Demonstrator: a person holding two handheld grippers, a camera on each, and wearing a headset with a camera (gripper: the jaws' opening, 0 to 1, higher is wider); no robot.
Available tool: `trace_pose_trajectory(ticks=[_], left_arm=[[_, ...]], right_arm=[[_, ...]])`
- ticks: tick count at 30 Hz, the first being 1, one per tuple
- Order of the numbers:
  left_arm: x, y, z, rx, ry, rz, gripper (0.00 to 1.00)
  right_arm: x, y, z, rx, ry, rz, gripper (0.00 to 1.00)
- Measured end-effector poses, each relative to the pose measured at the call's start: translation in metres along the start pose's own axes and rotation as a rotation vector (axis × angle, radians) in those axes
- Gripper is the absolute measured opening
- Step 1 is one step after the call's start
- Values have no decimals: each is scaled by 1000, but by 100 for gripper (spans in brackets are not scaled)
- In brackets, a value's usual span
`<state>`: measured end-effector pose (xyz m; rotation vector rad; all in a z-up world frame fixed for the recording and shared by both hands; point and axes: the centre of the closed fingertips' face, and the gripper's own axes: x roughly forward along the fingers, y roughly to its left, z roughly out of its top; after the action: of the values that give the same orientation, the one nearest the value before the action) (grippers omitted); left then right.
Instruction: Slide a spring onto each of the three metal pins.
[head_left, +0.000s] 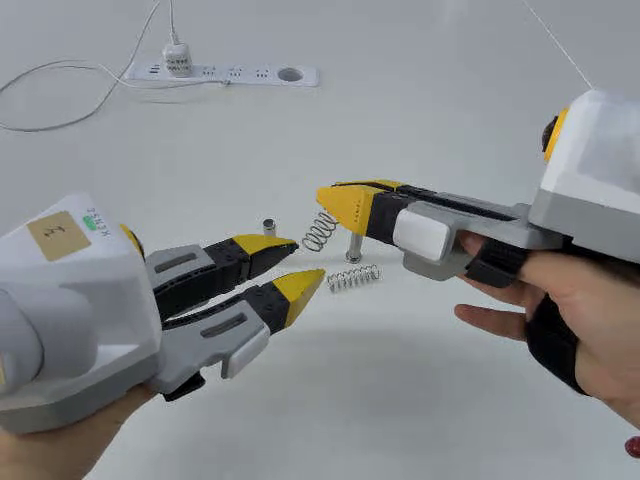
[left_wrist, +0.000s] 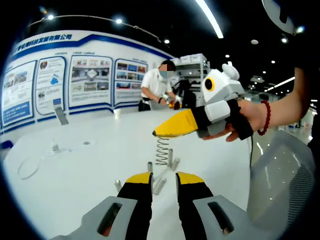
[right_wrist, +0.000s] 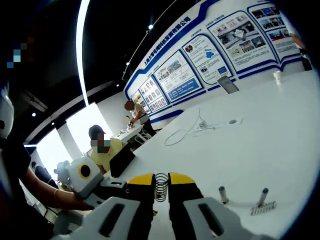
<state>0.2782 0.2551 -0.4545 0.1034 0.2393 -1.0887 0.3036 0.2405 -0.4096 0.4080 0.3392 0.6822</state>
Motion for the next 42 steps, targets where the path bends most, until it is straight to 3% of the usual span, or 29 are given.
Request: trace_pose_trajectory(ticks=[12,22,32,42], left_arm=[[0,5,-16,28,71,31,34],[-3,15,-29,0,115,76,45],[-5,21,-44,-32,162,94,55],[-5,27,-48,-30,173,118,66]], right_arm=[[16,-11,1,-104,0,-41,11],[33,-17,0,-174,-10,-67,11],[50,-27,-3,-195,-16,-103,11],[65,-42,-13,-211,6,-138,11]])
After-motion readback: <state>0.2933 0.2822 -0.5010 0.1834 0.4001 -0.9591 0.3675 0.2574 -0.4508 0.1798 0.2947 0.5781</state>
